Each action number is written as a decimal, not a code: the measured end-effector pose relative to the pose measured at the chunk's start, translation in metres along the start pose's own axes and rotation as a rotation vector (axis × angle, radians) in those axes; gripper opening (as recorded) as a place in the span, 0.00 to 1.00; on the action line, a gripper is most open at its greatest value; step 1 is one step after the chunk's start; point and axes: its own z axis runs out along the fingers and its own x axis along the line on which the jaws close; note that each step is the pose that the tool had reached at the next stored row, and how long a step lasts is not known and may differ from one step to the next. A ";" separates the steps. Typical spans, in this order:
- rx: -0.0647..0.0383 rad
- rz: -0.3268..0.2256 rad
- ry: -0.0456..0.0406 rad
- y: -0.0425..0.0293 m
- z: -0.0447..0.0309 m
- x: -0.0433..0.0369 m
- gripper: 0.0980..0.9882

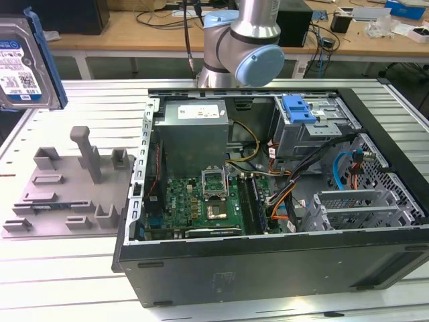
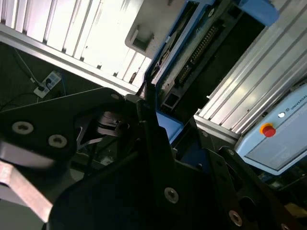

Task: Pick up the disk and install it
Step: 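Pick up the disk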

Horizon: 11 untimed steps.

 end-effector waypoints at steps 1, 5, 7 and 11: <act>0.000 0.000 0.0018 0.0003 -0.0063 0.0005 0.30; 0.000 0.000 0.0062 0.0005 -0.0111 0.0009 0.30; 0.000 0.000 0.0015 0.0004 -0.0112 0.0023 0.30; 0.000 -0.001 -0.0165 0.0004 -0.0121 0.0094 0.30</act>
